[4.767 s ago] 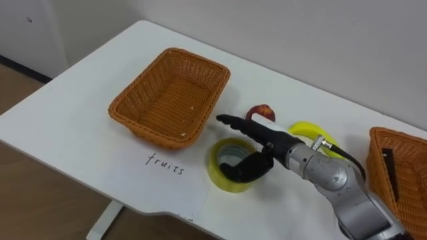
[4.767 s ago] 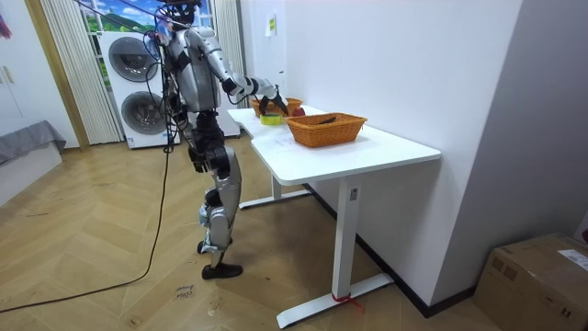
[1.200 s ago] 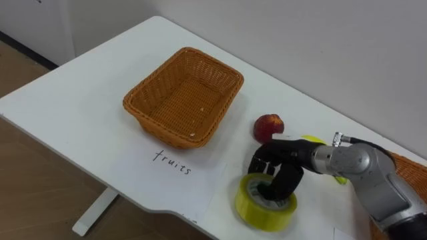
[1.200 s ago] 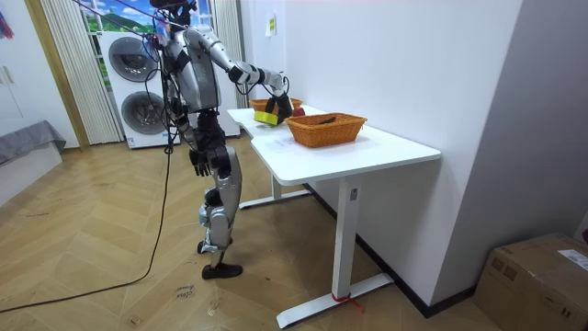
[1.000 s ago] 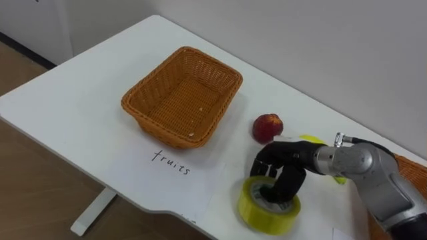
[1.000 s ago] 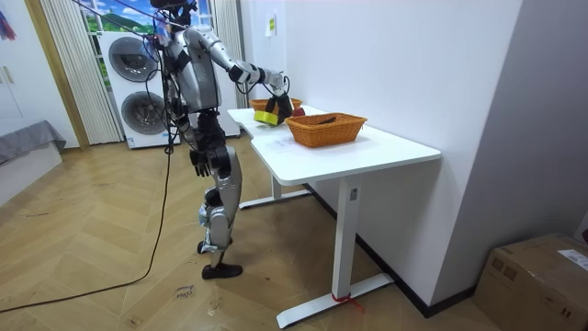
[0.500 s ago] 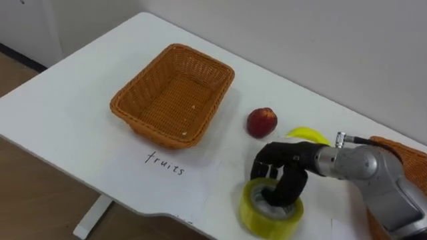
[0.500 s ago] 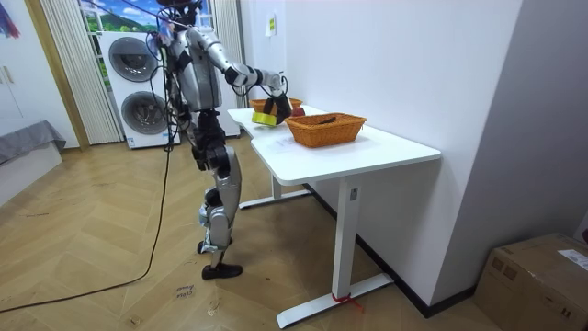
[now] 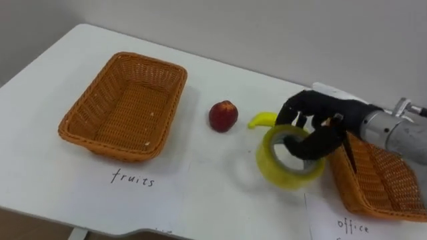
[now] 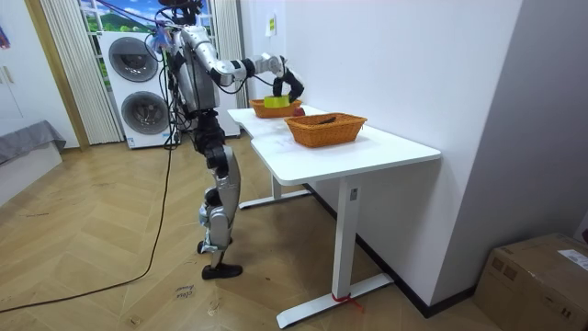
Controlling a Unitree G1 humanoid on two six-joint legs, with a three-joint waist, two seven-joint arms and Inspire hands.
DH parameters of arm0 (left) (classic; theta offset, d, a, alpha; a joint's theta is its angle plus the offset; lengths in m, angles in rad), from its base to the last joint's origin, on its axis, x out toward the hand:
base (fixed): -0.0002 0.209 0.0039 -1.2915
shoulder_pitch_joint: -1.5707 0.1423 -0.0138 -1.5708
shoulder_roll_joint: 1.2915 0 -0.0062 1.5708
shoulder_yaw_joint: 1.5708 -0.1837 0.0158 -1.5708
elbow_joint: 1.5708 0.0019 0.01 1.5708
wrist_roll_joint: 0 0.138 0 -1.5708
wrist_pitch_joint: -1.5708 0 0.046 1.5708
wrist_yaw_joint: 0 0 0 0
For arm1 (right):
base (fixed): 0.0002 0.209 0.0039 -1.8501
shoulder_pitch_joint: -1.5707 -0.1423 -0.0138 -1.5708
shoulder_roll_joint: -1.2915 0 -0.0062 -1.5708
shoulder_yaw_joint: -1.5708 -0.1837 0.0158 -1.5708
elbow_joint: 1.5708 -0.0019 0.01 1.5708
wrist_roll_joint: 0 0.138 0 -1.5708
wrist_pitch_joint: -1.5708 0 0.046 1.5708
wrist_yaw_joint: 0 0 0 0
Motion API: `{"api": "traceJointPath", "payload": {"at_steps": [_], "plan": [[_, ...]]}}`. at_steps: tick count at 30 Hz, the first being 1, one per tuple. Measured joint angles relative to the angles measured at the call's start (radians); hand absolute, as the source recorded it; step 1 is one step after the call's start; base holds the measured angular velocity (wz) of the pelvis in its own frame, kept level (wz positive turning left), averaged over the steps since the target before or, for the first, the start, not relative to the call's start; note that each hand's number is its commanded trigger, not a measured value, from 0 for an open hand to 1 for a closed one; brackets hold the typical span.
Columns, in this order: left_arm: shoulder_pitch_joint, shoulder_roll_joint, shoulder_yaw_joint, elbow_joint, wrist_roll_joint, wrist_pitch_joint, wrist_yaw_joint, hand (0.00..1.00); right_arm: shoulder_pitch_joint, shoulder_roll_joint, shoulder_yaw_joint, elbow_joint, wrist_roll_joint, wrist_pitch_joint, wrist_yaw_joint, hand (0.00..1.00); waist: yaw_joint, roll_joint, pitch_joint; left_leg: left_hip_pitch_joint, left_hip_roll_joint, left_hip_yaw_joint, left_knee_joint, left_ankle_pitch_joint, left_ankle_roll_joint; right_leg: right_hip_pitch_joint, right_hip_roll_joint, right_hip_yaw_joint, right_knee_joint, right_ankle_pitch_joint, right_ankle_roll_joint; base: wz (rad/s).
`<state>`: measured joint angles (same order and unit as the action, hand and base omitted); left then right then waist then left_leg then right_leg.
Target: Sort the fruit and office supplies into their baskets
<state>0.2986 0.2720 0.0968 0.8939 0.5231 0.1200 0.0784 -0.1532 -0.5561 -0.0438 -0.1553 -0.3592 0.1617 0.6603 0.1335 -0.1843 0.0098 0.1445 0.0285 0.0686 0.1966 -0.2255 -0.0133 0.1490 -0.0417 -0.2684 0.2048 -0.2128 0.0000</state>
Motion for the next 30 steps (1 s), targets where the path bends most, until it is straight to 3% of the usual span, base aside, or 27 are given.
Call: {"api": "traceJointPath", "payload": {"at_steps": [5,11,17,22,30], "plan": [[0.021,-0.033,0.019,-0.01,-0.001,0.003,-0.001,0.0,0.0,0.0,-0.057,0.0,0.007,0.002,-0.039,1.0,-0.009,0.027,0.0014,0.002,-0.001,-0.001,-0.011,0.0,0.0,0.009,0.0,0.002,0.001,0.002,0.0,-0.01],[0.051,-0.035,0.027,-0.01,-0.001,0.006,-0.003,0.0,0.0,0.0,-0.122,0.001,0.024,0.001,-0.128,1.0,-0.031,0.021,-0.0038,-0.008,-0.003,-0.004,0.003,0.0,0.001,0.008,-0.001,-0.003,-0.006,0.002,0.001,0.03],[0.055,-0.037,0.024,-0.01,-0.003,-0.001,-0.002,0.0,-0.008,-0.002,-0.138,0.092,0.055,-0.042,-0.243,1.0,-0.063,0.017,-0.0066,-0.01,-0.003,-0.017,0.009,0.0,0.001,0.01,-0.001,-0.008,-0.004,0.002,0.002,0.06],[0.06,-0.037,0.026,-0.006,-0.008,-0.004,-0.002,0.0,-0.011,-0.036,-0.139,0.181,0.097,-0.041,-0.281,1.0,-0.089,0.018,-0.0061,0.001,-0.003,-0.012,0.006,0.0,0.001,0.012,-0.003,-0.006,0.001,0.002,0.002,-0.03],[0.07,-0.037,0.029,-0.014,-0.004,-0.001,-0.014,0.0,0.002,-0.037,-0.155,0.189,0.127,-0.039,-0.337,1.0,-0.115,0.024,-0.0083,0.005,0.0,0.005,0.001,-0.001,0.001,0.006,0.002,0.018,-0.004,0.001,0.001,-0.05]]}}
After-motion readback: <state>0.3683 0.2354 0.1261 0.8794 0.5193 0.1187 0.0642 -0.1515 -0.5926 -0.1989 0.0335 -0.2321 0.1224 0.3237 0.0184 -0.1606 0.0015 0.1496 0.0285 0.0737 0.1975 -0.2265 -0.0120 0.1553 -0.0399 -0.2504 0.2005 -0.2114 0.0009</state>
